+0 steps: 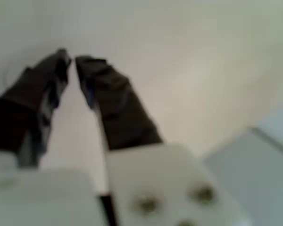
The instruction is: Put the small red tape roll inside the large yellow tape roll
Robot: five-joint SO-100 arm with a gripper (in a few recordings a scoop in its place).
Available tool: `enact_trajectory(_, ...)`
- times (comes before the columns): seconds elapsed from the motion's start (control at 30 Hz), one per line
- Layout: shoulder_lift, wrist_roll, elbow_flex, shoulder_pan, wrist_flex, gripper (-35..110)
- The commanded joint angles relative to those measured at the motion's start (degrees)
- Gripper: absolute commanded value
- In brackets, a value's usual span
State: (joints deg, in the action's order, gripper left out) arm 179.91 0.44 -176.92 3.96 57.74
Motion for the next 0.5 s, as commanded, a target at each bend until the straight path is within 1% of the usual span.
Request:
enact_trajectory(0.0, 11.3, 3.3, -1.7, -0.8, 7.6, 0)
enact_trajectory(0.2, 11.3, 4.3, -1.7, -2.1, 12.7, 0)
enact_trajectory(0.47, 11.3, 4.3, -1.7, -2.6, 13.3, 0)
